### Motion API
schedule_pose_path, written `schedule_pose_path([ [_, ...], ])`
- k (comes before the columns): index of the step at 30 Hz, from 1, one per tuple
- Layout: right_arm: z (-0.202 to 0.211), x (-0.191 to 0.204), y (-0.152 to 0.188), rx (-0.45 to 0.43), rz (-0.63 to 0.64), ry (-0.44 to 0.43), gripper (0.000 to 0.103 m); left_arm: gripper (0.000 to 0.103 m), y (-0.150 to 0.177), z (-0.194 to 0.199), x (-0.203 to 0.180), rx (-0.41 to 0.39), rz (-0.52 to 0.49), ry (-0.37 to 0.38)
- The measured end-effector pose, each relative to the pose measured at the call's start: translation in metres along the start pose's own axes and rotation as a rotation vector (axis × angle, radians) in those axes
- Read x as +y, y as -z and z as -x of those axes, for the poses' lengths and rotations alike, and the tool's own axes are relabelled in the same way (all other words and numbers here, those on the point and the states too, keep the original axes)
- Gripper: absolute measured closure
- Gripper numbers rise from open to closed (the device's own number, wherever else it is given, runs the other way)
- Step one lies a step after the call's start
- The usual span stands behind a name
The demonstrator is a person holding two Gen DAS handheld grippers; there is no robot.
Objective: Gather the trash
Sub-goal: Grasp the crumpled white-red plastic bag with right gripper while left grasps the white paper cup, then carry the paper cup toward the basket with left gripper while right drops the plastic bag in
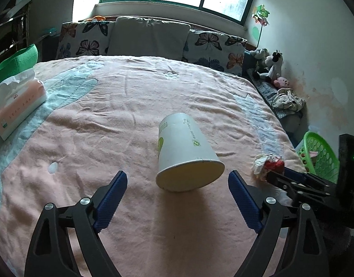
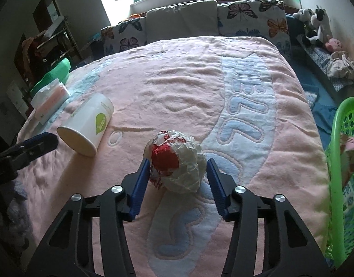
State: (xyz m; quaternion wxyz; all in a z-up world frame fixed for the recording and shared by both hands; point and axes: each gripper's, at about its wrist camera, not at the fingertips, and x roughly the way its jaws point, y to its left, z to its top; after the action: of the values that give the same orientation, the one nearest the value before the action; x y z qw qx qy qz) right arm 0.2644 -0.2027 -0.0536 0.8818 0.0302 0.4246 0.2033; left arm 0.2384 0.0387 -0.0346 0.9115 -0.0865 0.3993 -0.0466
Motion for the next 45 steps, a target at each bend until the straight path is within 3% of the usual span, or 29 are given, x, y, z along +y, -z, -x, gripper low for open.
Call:
schedule_pose_path([
  [1,0.001,-0.001,0.000,0.000,-0.002,-0.005,0.060,0.014,0.000,-0.002,-0.001,-0.004,0.000,-0.004],
  [10,0.019,-0.003,0.005,-0.025,-0.003,-0.008,0.061,0.011,-0.003,-0.014,-0.014,-0.053,0.002,-0.071],
  [20,0.041,0.000,0.008,-0.061,0.003,-0.008,0.062,0.011,-0.002,-0.037,-0.017,-0.036,0.038,-0.122],
  [23,0.047,-0.001,0.009,-0.070,0.000,-0.004,0.062,0.011,-0.002,-0.040,-0.016,-0.032,0.043,-0.110],
  [27,0.055,-0.003,0.011,-0.080,-0.007,0.003,0.062,0.030,-0.003,-0.040,-0.014,-0.029,0.052,-0.068],
  [30,0.060,-0.005,0.012,-0.087,-0.013,0.009,0.062,0.034,-0.003,-0.038,-0.014,-0.030,0.051,-0.048],
  [45,0.094,-0.021,0.024,-0.130,-0.037,0.052,0.062,0.038,-0.001,0.010,-0.047,-0.009,-0.054,0.122],
])
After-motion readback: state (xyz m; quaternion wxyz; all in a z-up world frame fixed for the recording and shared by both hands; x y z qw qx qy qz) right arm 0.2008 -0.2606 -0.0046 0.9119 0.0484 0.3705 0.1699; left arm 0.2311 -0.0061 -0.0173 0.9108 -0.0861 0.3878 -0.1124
